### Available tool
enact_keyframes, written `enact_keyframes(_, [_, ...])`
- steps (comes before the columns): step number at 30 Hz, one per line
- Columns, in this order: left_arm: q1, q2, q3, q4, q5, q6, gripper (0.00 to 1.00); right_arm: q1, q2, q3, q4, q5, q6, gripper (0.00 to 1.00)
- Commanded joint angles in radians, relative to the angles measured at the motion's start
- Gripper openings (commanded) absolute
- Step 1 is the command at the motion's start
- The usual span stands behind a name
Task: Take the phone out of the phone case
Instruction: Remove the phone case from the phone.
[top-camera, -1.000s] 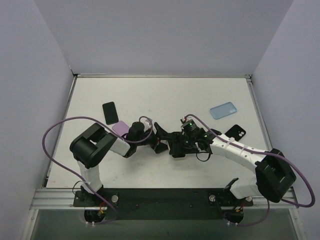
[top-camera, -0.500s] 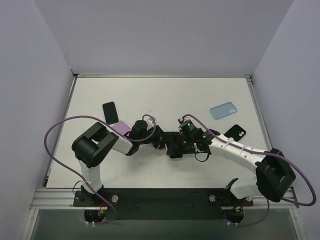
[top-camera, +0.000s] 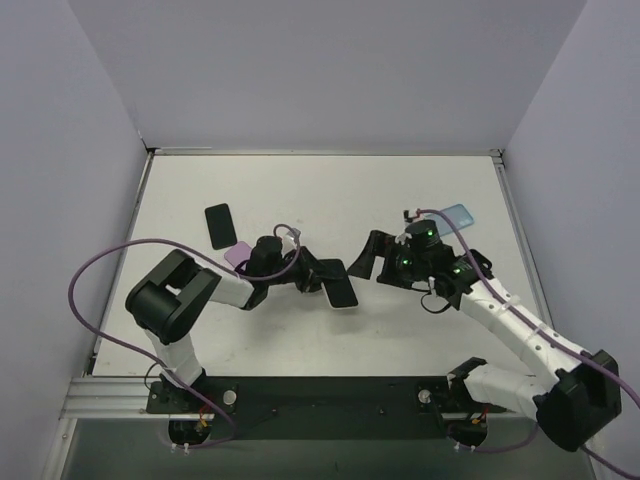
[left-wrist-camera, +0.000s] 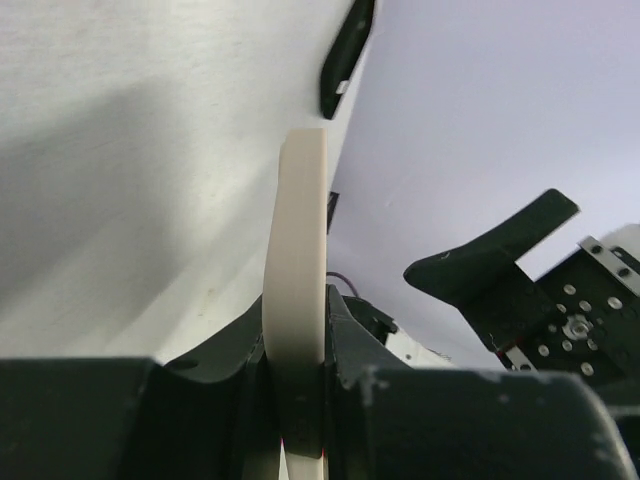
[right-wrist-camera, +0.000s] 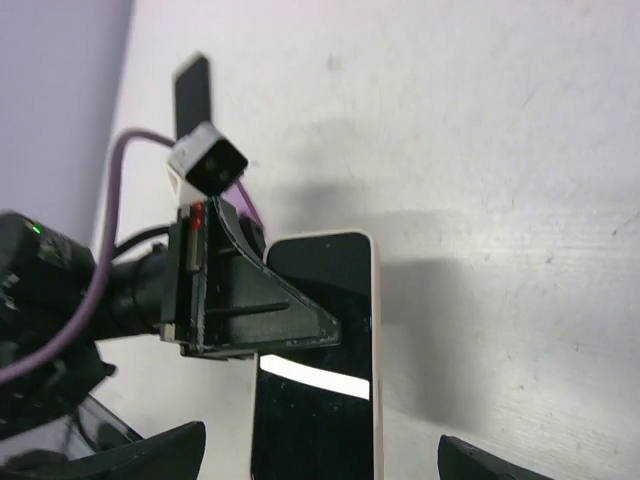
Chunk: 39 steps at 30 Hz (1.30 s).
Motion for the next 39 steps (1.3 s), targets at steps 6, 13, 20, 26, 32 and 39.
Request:
enact_keyframes(6, [0.051,-0.172,0.008,0.466,0.047,-0.182,0.0,-0.189,-0.175,-0.091,0.241,-0.359,0.248,0.48])
enact_keyframes(13, [0.053,-0.218,0.036,0.427,0.024,-0.173,0.0,-0.189,-0.195,-0.094,0.368,-0.414,0.367,0.43])
enact_keyframes(20, [0.057,-0.236,0.04,0.423,0.001,-0.181,0.0,-0.186,-0.183,-0.182,0.506,-0.446,0.476,0.33])
enact_keyframes(26, [0.064,-0.261,0.03,0.439,-0.05,-0.187,0.0,-0.184,-0.215,-0.211,0.471,-0.439,0.465,0.31])
enact_keyframes(32, [0.067,-0.259,0.04,0.434,-0.045,-0.192,0.0,-0.187,-0.263,-0.215,0.407,-0.374,0.446,0.37])
enact_keyframes(39, [0.07,-0.27,0.031,0.427,-0.048,-0.193,0.0,-0.19,-0.286,-0.188,0.334,-0.337,0.413,0.4])
